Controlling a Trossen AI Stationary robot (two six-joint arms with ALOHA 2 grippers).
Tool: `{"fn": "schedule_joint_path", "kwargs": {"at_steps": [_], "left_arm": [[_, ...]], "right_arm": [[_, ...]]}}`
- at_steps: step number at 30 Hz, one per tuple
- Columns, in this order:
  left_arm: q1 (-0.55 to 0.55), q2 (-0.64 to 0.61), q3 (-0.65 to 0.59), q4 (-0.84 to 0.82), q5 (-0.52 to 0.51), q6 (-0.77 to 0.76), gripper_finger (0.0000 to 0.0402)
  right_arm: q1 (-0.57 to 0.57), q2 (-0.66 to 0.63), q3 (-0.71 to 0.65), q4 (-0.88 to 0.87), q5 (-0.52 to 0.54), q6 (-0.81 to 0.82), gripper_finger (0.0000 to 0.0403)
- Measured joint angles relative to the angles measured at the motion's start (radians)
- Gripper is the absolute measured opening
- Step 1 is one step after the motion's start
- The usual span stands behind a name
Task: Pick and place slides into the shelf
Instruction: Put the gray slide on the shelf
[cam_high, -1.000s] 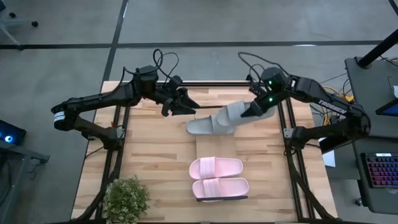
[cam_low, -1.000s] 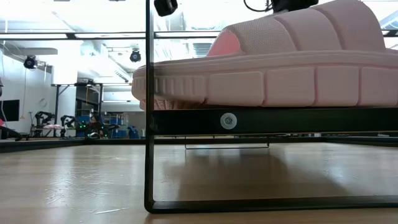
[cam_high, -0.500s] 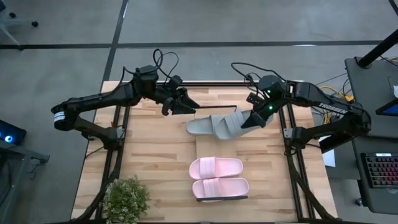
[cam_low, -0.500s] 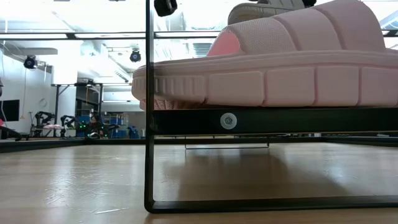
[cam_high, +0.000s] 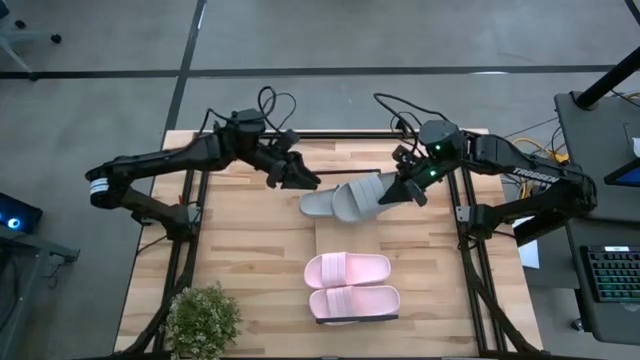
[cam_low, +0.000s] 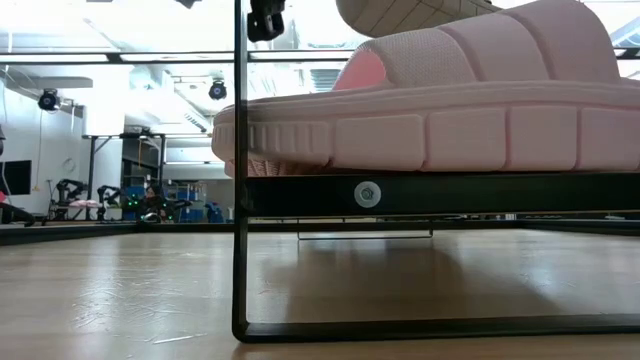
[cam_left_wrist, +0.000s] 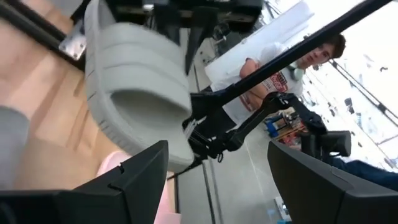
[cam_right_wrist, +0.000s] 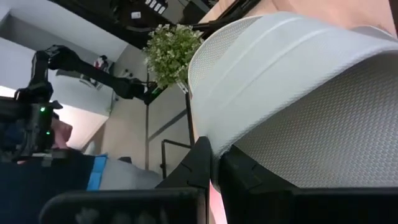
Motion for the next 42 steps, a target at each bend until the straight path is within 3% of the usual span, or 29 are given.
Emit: {"fn": "schedule_joint_path", "kwargs": {"at_steps": [10, 24, 34, 42], "left_arm": [[0.001, 0.02, -0.003, 0.005, 0.013, -0.123, 0.0261], [0.001, 0.052, -0.004, 0.007, 0.053, -0.156, 0.0261], [0.0, 0.122, 0.001, 0.167, 0.118, -0.257, 0.0261], [0.0, 0.146, 0.002, 0.19, 0.152, -0.28, 0.0261]], "right_arm": [[0.013, 0.0, 0.0, 0.002, -0.014, -0.034, 0.0011], [0.046, 0.014, 0.052, 0.008, -0.21, -0.08, 0.0011], [0.088, 0.147, 0.172, -0.054, -0.288, -0.165, 0.0011], [0.152, 0.254, 0.28, -0.168, -0.309, -0.265, 0.0011]]}}
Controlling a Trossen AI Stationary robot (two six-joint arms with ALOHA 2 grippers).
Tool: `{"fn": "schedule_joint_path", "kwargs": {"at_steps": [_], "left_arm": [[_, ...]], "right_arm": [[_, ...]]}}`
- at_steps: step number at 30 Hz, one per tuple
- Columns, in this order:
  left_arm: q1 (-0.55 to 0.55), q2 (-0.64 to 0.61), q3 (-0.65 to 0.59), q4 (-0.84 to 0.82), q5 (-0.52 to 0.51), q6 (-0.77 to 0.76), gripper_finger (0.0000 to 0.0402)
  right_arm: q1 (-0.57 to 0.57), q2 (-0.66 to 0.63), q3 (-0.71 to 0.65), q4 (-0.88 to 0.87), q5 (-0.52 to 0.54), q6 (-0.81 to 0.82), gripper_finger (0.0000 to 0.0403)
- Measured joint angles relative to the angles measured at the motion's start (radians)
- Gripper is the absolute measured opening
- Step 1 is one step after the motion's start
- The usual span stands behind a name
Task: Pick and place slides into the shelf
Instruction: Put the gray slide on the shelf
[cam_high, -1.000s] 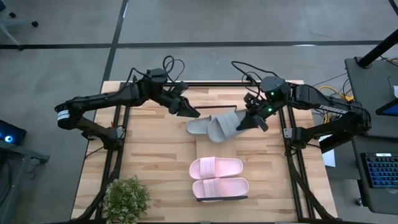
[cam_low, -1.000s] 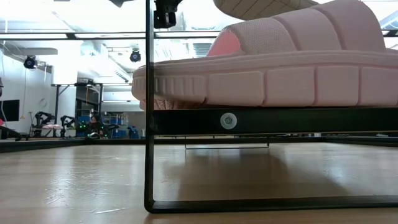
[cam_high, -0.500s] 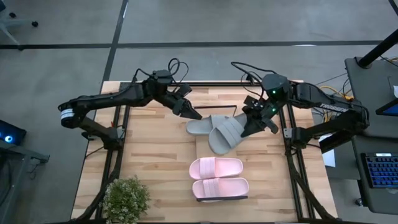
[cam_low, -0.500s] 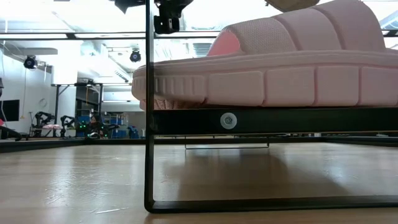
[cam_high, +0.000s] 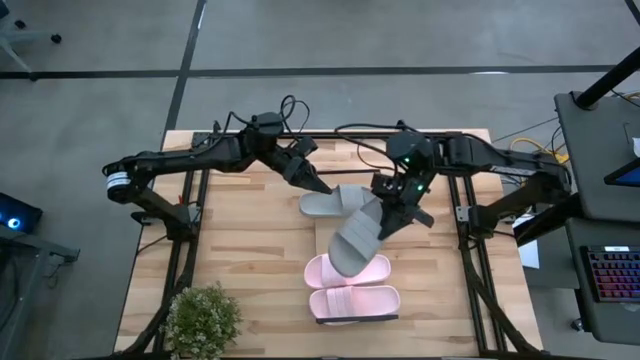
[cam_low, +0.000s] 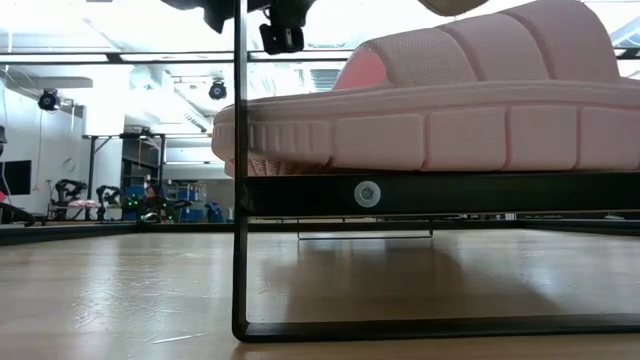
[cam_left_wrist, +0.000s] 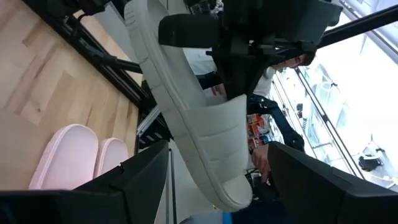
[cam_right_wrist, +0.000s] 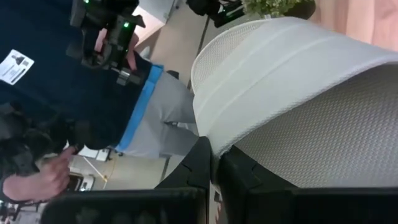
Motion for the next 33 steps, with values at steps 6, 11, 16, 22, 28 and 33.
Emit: {"fn": "schedule_joint_path", "kwargs": {"at_steps": [6, 11, 16, 22, 28, 33], "left_arm": [[0.0, 0.0, 0.0, 0.001, 0.021, -0.006, 0.0261], [0.0, 0.005, 0.0, 0.002, 0.037, -0.01, 0.0261], [0.001, 0.008, 0.0, 0.033, 0.038, -0.034, 0.0261], [0.001, 0.007, 0.001, 0.069, 0.04, -0.059, 0.0261], [0.0, 0.007, 0.001, 0.079, 0.043, -0.063, 0.0261], [-0.002, 0.007, 0.001, 0.079, 0.045, -0.062, 0.0261]], "right_arm": [[0.028, 0.057, 0.085, -0.018, 0.007, -0.03, 0.0011], [0.035, 0.117, 0.184, -0.097, 0.02, -0.08, 0.0011], [0.038, 0.196, 0.318, -0.23, 0.054, -0.166, 0.0011], [0.038, 0.299, 0.472, -0.31, 0.055, -0.238, 0.0011], [0.037, 0.376, 0.589, -0.362, 0.055, -0.274, 0.0011], [0.037, 0.408, 0.638, -0.382, 0.055, -0.281, 0.0011]]}}
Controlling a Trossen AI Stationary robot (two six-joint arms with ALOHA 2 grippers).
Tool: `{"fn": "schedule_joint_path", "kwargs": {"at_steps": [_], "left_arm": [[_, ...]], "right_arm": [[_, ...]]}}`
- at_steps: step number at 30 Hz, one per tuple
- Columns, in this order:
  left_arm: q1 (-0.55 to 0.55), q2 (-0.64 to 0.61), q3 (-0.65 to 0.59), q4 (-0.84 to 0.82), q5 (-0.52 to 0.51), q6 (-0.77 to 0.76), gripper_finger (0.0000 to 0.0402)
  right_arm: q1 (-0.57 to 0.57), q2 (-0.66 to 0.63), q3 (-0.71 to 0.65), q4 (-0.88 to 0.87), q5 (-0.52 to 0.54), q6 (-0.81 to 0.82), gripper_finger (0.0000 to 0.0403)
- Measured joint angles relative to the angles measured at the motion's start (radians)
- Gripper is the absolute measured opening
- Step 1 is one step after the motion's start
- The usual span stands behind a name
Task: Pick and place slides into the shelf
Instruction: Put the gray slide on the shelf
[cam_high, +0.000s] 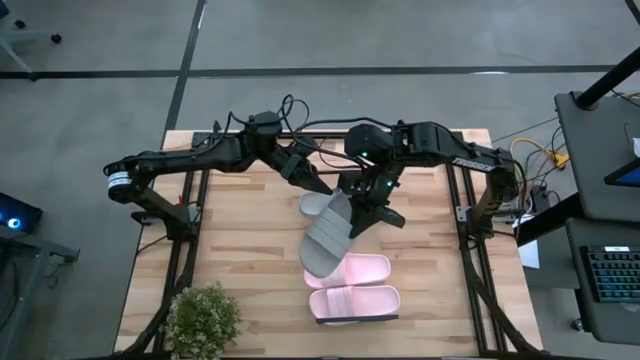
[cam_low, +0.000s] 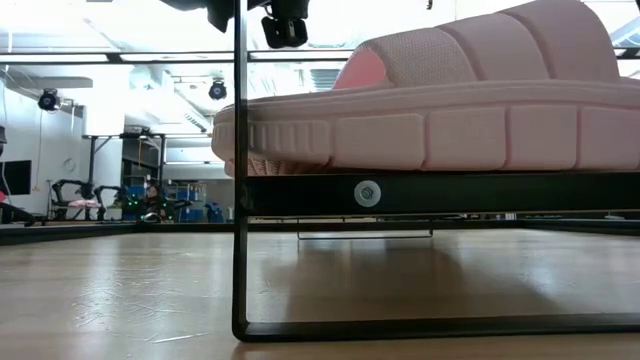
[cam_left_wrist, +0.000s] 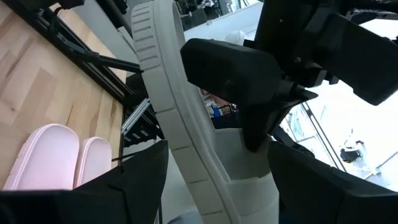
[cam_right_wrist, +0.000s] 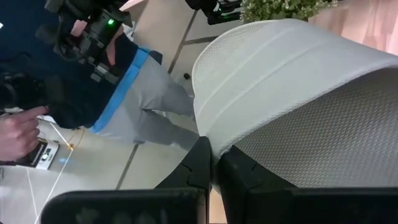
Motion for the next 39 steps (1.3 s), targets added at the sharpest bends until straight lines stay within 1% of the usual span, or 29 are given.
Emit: {"fn": "schedule_joint_path", "kwargs": {"at_steps": [8, 22, 25, 34, 39], "left_arm": [[-0.01, 0.0, 0.0, 0.0, 0.005, 0.0, 0.0261], [-0.02, 0.002, 0.0, -0.001, 0.003, 0.0, 0.0261], [-0.024, 0.002, 0.0, -0.002, -0.01, 0.0, 0.0261], [-0.044, 0.049, 0.001, -0.001, -0.016, 0.0, 0.0261], [-0.048, 0.06, 0.004, 0.057, -0.016, -0.02, 0.0261]], "right_arm": [[0.0, 0.027, 0.032, -0.003, 0.007, -0.004, 0.0011], [-0.002, 0.027, 0.034, 0.013, 0.022, -0.003, 0.0011], [-0.002, 0.027, 0.034, 0.015, 0.026, -0.003, 0.0011], [-0.002, 0.027, 0.034, 0.029, 0.033, 0.001, 0.0011], [-0.002, 0.027, 0.034, 0.035, 0.033, 0.005, 0.0011]]}}
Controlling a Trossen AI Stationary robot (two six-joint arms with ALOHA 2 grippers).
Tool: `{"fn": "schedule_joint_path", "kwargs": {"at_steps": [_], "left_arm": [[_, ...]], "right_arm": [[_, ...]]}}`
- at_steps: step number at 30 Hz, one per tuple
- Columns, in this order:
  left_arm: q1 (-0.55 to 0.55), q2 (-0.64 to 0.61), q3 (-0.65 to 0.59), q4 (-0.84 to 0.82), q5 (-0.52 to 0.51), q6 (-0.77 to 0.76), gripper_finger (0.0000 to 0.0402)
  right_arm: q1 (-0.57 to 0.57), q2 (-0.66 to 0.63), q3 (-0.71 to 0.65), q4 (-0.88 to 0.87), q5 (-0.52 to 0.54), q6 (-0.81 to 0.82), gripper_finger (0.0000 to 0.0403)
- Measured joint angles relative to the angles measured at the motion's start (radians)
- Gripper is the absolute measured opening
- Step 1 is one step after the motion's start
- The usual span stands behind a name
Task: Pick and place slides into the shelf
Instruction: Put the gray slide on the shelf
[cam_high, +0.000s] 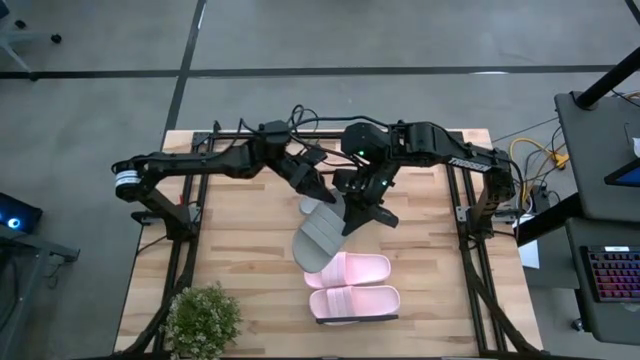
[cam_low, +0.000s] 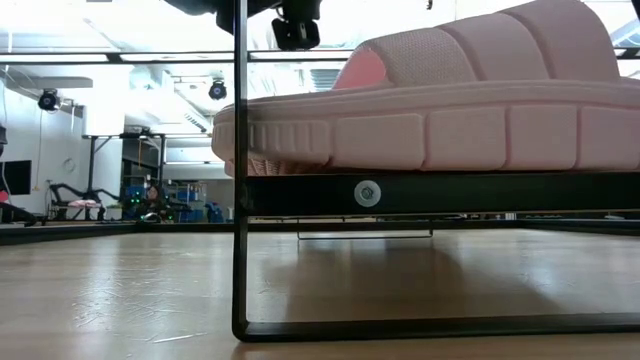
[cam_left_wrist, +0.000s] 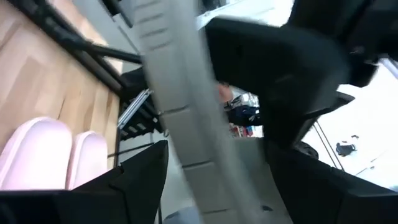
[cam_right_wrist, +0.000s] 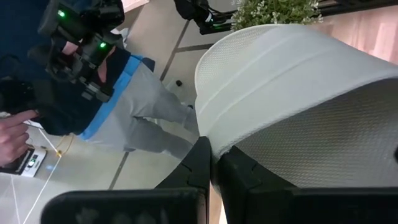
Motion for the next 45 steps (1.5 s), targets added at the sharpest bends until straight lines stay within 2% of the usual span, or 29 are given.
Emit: {"fn": "schedule_joint_path", "kwargs": {"at_steps": [8, 39, 42, 45], "left_arm": [[-0.002, 0.011, 0.002, 0.045, -0.004, -0.029, 0.0261], [-0.013, 0.012, 0.001, 0.047, 0.001, -0.081, 0.026], [-0.014, 0.012, 0.001, 0.047, 0.002, -0.081, 0.0252], [-0.014, 0.012, 0.0, 0.058, 0.002, -0.081, 0.0224]], "right_arm": [[0.0, 0.0, 0.0, 0.002, -0.003, -0.003, 0.0011], [0.0, -0.001, 0.0, 0.021, -0.003, -0.013, 0.0011], [0.002, -0.001, 0.0, 0.021, -0.003, -0.01, 0.0011], [0.003, -0.001, 0.0, 0.021, -0.003, -0.007, 0.0011]]}}
